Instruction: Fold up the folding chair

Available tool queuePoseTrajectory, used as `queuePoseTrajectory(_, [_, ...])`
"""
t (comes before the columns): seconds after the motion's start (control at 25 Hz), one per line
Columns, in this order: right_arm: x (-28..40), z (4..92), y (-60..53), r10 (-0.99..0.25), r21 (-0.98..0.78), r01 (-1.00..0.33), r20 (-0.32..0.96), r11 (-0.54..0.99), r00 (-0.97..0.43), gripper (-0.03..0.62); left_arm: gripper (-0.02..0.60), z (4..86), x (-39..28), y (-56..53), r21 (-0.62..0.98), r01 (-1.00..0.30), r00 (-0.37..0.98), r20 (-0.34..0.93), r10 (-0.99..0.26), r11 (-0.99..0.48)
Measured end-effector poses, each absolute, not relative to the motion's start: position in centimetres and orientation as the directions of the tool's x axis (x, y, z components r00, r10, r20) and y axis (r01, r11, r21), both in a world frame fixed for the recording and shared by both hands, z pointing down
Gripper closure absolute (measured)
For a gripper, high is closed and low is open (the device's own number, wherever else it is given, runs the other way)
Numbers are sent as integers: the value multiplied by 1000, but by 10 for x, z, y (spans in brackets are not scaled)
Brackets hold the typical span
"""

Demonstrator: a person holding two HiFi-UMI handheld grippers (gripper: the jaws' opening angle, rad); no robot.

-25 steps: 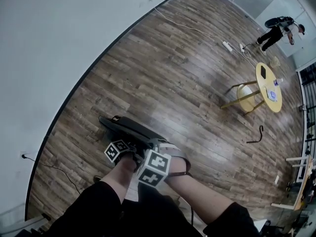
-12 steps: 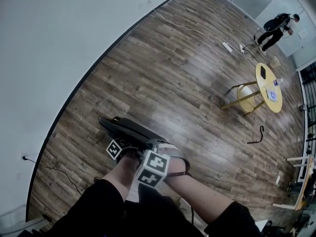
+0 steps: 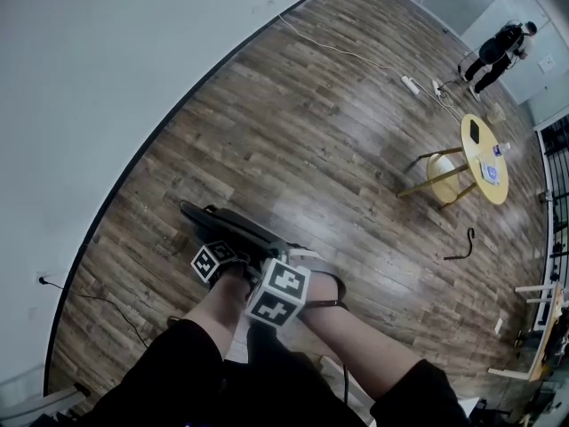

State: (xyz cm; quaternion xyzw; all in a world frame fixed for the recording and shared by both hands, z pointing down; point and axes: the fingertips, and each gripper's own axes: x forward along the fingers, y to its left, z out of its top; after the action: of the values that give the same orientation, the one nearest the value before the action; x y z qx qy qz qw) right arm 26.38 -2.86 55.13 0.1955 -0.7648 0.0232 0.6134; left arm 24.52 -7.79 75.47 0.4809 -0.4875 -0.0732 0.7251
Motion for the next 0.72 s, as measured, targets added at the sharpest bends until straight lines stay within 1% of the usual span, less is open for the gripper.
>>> queuePoseTrajectory(0.12, [265,551,-34,-266,199,-327,948,924,-174,548,416,748,247,-83,780,-346,513,622,-591,521])
queuePoseTrajectory(0.24, [267,550,-40,-261,192,-328,948,925,-181,548,392,746,250,-88,789,-357,519,613,-596,500])
queuePoseTrajectory(0.48, [270,548,-52,-239,166,-327,951,930,-197,548,303,743,256,-94,812,-359,548,582,-601,459])
queuePoseTrajectory(0.6, [273,547,-59,-230,156,-324,952,933,-203,548,307,742,258,-97,817,-368,550,576,-605,444])
queuePoseTrajectory(0.72, [277,545,-69,-226,149,-327,950,933,-214,548,299,736,260,-105,835,-335,537,551,-639,437])
